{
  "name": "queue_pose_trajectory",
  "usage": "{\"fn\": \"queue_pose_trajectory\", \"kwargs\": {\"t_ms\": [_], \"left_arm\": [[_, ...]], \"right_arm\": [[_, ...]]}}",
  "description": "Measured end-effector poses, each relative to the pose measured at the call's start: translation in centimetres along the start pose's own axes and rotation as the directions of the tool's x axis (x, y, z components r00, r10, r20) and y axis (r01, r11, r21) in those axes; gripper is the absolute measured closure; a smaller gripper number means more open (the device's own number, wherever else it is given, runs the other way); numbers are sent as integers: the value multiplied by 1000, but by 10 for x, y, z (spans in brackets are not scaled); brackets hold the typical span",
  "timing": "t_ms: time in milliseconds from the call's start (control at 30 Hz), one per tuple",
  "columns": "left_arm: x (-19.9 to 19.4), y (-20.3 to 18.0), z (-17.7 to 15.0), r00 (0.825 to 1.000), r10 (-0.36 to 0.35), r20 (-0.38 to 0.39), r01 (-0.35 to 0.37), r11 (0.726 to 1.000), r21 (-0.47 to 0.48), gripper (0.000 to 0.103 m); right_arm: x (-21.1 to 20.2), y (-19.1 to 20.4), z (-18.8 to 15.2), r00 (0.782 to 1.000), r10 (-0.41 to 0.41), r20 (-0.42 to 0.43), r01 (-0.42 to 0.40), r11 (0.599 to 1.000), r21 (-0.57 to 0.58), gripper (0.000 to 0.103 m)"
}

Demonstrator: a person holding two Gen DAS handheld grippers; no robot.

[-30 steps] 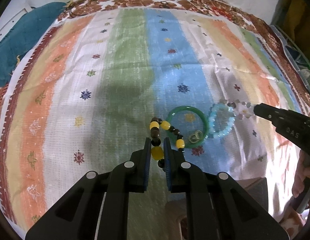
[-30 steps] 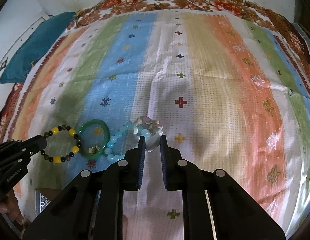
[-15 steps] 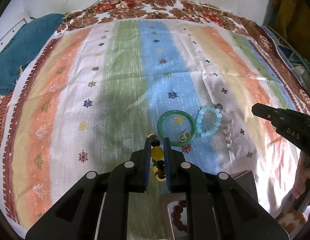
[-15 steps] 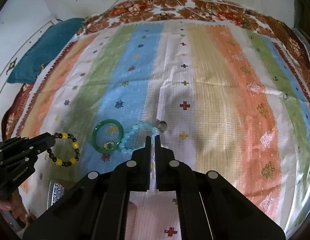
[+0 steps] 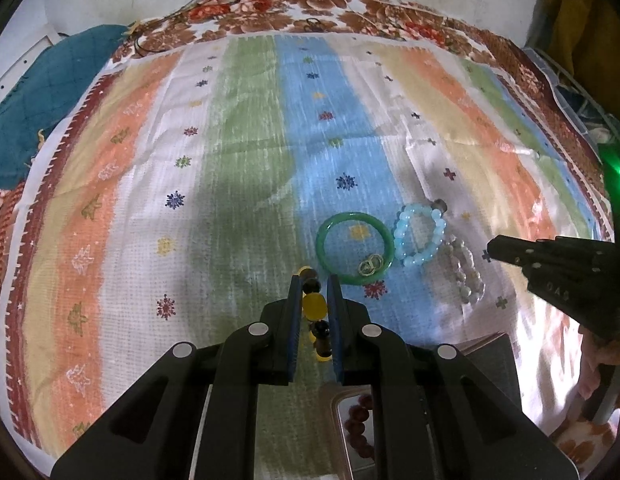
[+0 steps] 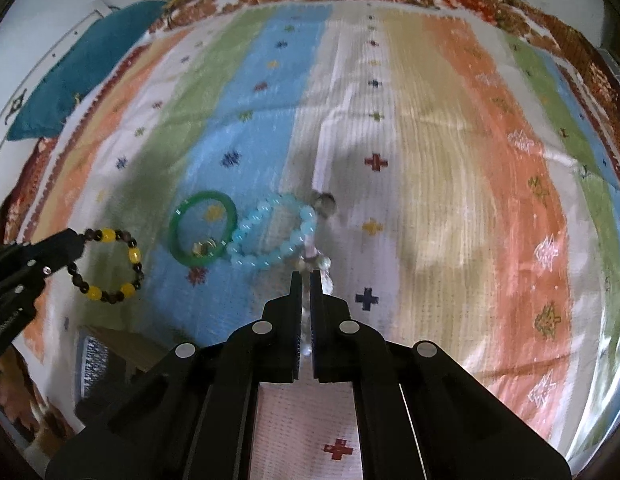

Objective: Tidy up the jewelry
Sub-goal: 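Lift the black-and-yellow bracelet with the left tool toward the tin while the right tool lifts the pearl bracelet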

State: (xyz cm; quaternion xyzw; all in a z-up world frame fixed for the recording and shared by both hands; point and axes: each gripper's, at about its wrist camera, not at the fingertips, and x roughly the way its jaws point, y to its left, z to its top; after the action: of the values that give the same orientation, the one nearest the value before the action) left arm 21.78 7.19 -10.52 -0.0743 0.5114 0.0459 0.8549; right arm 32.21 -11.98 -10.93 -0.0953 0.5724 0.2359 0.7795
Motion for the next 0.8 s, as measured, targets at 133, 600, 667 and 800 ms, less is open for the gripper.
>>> {"fn": "queue_pose_trajectory", "kwargs": {"t_ms": [133, 600, 667, 800], "left_arm": [[2, -1, 0, 1000, -5, -5, 5, 1000, 7, 91], [9, -4, 1, 1000, -11, -21, 12, 999, 30, 91], [11, -5, 0, 1000, -11, -25, 12, 999, 35, 91], [12, -8, 0, 1000, -12, -27, 14, 999, 45, 91]], "right_arm": [[7, -5, -1, 1000, 4, -20, -4, 1000, 10, 69], [38, -15, -2, 996, -21, -90, 22, 1000, 11, 69], [43, -16, -2, 995, -18, -97, 20, 1000, 14, 69], [45, -13, -1, 996, -26, -88, 26, 1000, -2, 71]]}}
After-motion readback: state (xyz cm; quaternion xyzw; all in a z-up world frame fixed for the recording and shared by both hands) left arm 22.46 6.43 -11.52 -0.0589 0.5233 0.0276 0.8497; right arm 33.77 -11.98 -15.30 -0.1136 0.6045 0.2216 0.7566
